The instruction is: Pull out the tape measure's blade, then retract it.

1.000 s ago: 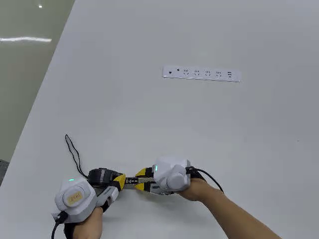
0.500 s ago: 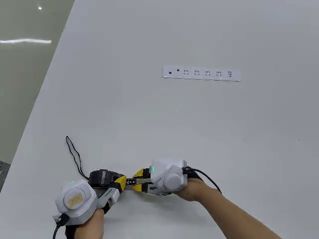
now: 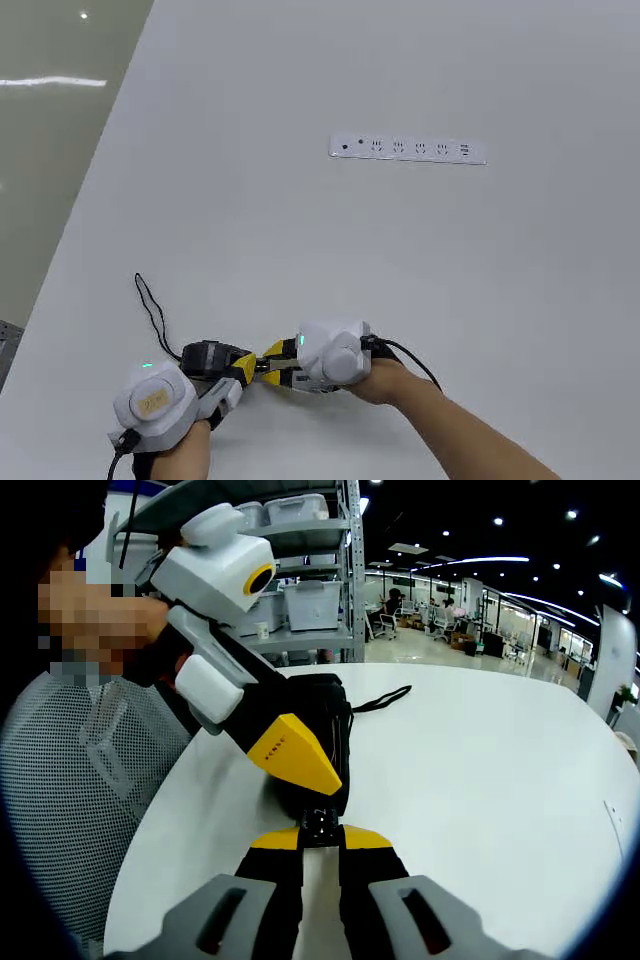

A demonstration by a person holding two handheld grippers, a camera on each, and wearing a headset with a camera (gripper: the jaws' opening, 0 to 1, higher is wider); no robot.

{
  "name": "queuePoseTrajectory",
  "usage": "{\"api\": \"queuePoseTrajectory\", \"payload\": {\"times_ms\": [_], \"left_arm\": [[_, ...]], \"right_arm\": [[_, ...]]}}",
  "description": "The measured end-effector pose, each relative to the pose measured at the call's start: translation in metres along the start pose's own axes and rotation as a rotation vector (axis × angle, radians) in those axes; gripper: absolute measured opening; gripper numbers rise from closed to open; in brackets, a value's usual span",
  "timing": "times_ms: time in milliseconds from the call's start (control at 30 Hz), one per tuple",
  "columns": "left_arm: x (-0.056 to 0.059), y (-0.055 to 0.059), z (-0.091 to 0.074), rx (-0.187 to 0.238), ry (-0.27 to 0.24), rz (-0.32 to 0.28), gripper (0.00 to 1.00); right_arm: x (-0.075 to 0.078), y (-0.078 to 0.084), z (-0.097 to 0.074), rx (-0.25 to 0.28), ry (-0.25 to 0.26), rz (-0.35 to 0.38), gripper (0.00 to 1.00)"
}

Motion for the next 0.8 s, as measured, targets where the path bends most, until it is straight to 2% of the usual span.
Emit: {"api": "queuePoseTrajectory", "payload": {"times_ms": [800], "left_arm": [[0.0, 0.0, 0.0, -0.002, 0.008, -0.008, 0.59]], "right_arm": [[0.001, -0.003, 0.01, 0.003, -0.001, 0.016, 0.11]]}}
Point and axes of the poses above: the centre of the closed fingertips' face, and the gripper's own axes: z roughly forward along the fingers, x roughly to its right, y roughly out of its underside, the point moved 5 cm from there along -z, roughly backward along the fingers
